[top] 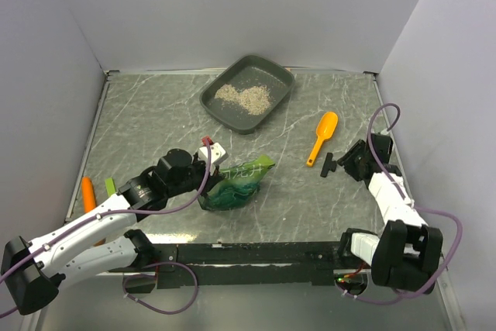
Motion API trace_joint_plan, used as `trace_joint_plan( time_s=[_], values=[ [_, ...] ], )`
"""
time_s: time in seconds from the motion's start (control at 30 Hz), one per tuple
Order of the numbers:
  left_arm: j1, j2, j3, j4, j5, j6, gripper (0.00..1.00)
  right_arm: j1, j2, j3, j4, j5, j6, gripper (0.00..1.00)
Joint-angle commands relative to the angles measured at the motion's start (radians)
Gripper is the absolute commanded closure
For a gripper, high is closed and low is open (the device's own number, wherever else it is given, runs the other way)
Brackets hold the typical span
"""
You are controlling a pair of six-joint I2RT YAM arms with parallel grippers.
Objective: Fill the litter box with clean litter
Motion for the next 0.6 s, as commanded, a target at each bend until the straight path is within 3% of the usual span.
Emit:
trace_joint_plan(
  time_s=[0.0, 0.57],
  values=[
    [-0.001, -0.022, 0.011, 0.001, -0.042, -0.006, 0.99, -0.015, 0.061, 0.004, 0.117, -0.041, 0.023, 0.5],
    [-0.001, -0.014, 0.009, 0.003, -0.048, -0.006, 0.96, -0.017, 0.224, -0.016, 0.247, -0.062, 0.003, 0.56]
  ],
)
